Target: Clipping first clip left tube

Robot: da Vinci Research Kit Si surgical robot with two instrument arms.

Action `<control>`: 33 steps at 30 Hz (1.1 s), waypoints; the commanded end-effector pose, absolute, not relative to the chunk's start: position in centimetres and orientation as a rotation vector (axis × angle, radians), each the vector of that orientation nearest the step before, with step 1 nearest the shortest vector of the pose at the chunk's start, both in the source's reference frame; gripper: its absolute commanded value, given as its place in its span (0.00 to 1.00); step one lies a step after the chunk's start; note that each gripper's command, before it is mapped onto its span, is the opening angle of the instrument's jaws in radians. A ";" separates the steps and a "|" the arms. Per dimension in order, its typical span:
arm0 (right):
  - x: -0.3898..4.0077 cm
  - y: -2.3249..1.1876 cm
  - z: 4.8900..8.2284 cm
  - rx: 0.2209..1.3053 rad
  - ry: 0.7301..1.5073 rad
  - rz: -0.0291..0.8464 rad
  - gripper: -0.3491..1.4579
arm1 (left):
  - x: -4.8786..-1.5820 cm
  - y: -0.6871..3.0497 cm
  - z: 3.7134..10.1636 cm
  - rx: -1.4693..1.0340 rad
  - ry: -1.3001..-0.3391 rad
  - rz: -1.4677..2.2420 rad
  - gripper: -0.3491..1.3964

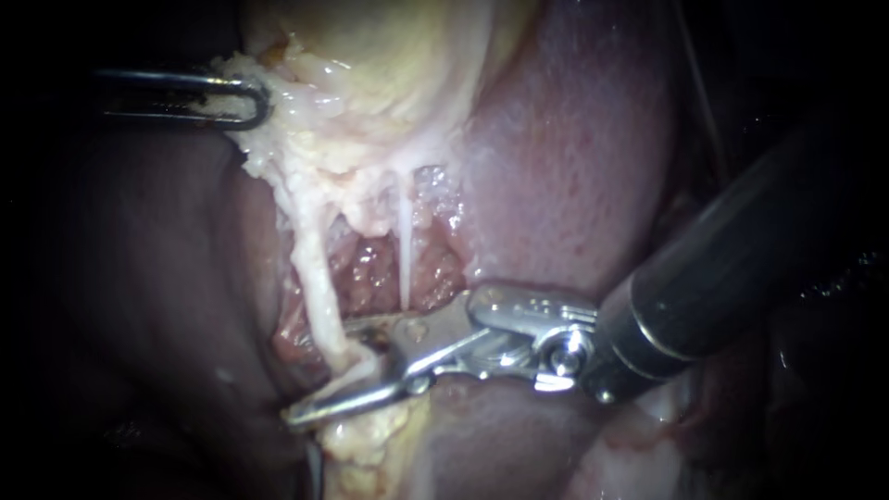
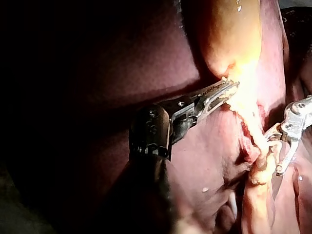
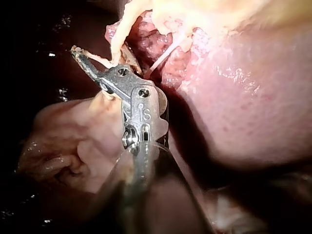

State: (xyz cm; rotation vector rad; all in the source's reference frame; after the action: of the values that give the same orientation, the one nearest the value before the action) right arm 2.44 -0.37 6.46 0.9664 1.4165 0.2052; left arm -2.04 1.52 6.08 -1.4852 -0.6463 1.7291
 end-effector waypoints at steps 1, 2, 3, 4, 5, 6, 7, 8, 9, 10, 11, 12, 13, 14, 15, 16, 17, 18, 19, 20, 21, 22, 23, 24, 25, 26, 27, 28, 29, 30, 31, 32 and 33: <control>2.41 -0.37 6.43 0.975 1.420 0.197 0.44 | -2.04 1.52 6.08 -1.486 -0.646 1.729 0.00; 2.40 -0.36 6.42 0.980 1.423 0.195 0.44 | -2.03 1.52 6.08 -1.486 -0.647 1.729 0.00; 2.40 -0.36 6.40 0.983 1.426 0.194 0.44 | -2.03 1.53 6.08 -1.486 -0.647 1.729 0.00; 2.39 -0.36 6.38 0.985 1.429 0.194 0.43 | -2.03 1.53 6.08 -1.486 -0.647 1.729 0.00; 2.39 -0.36 6.37 0.986 1.432 0.195 0.43 | -2.03 1.53 6.08 -1.486 -0.647 1.729 0.00; 2.39 -0.36 6.35 0.988 1.438 0.196 0.43 | -2.03 1.53 6.08 -1.486 -0.647 1.729 0.00; 2.39 -0.37 6.34 0.989 1.441 0.197 0.43 | -2.03 1.53 6.08 -1.486 -0.647 1.729 0.00; 2.39 -0.38 6.32 0.991 1.446 0.197 0.43 | -2.03 1.53 6.08 -1.486 -0.647 1.729 0.00; 2.40 -0.39 6.31 0.993 1.449 0.196 0.43 | -2.03 1.53 6.08 -1.487 -0.647 1.729 0.00; 2.40 -0.40 6.30 0.999 1.452 0.191 0.42 | -2.03 1.53 6.09 -1.487 -0.647 1.729 0.00; 2.41 -0.41 6.29 1.003 1.455 0.188 0.42 | -2.03 1.53 6.09 -1.487 -0.647 1.729 0.00; 2.41 -0.41 6.29 1.007 1.458 0.185 0.42 | -2.03 1.53 6.09 -1.487 -0.647 1.729 0.00; 2.42 -0.41 6.28 1.014 1.463 0.180 0.42 | -2.03 1.53 6.09 -1.487 -0.647 1.729 0.00; 2.42 -0.41 6.29 1.018 1.466 0.176 0.42 | -2.03 1.53 6.09 -1.487 -0.647 1.729 0.00; 2.42 -0.41 6.29 1.022 1.472 0.174 0.42 | -2.03 1.53 6.09 -1.487 -0.647 1.729 0.00; 2.42 -0.41 6.29 1.026 1.472 0.170 0.42 | -2.03 1.53 6.09 -1.487 -0.647 1.729 0.00; 2.42 -0.41 6.31 1.030 1.471 0.164 0.42 | -2.04 1.53 6.09 -1.487 -0.647 1.729 0.00; 2.41 -0.40 6.32 1.032 1.471 0.161 0.42 | -2.04 1.53 6.09 -1.487 -0.647 1.729 0.00; 2.40 -0.39 6.34 1.035 1.471 0.158 0.42 | -2.04 1.53 6.10 -1.488 -0.649 1.730 0.00; 2.39 -0.38 6.36 1.036 1.471 0.156 0.42 | -2.04 1.53 6.10 -1.488 -0.649 1.730 0.00; 2.38 -0.38 6.37 1.035 1.471 0.157 0.42 | -2.04 1.53 6.10 -1.488 -0.649 1.730 0.00; 2.38 -0.36 6.38 1.035 1.471 0.157 0.42 | -2.04 1.53 6.10 -1.488 -0.649 1.730 0.00; 2.39 -0.33 6.40 1.035 1.471 0.158 0.42 | -2.04 1.53 6.11 -1.488 -0.649 1.730 0.00; 2.39 -0.30 6.42 1.028 1.472 0.167 0.42 | -2.05 1.53 6.11 -1.488 -0.649 1.730 0.00; 2.39 -0.27 6.44 1.026 1.473 0.181 0.42 | -2.05 1.53 6.11 -1.488 -0.648 1.730 0.00; 2.39 -0.22 6.46 1.015 1.468 0.191 0.42 | -2.05 1.53 6.11 -1.488 -0.648 1.730 0.00; 2.38 -0.19 6.47 1.002 1.463 0.194 0.43 | -2.05 1.53 6.11 -1.488 -0.648 1.730 0.00; 2.37 -0.16 6.49 0.986 1.452 0.195 0.43 | -2.04 1.53 6.11 -1.488 -0.648 1.730 0.00; 2.35 -0.12 6.50 0.960 1.438 0.185 0.43 | -2.04 1.53 6.11 -1.488 -0.648 1.730 0.00; 2.34 -0.09 6.51 0.946 1.425 0.183 0.43 | -2.04 1.53 6.11 -1.488 -0.648 1.730 0.00; 2.32 -0.05 6.51 0.936 1.417 0.180 0.43 | -2.04 1.53 6.11 -1.488 -0.649 1.730 0.00; 2.30 -0.02 6.52 0.928 1.414 0.179 0.43 | -2.04 1.53 6.11 -1.488 -0.649 1.730 0.00; 2.27 0.01 6.52 0.920 1.408 0.176 0.43 | -2.04 1.53 6.11 -1.488 -0.649 1.730 0.00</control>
State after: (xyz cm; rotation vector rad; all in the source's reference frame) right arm 2.25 0.02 6.53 0.9155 1.4026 0.1755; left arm -2.04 1.53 6.11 -1.4881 -0.6483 1.7301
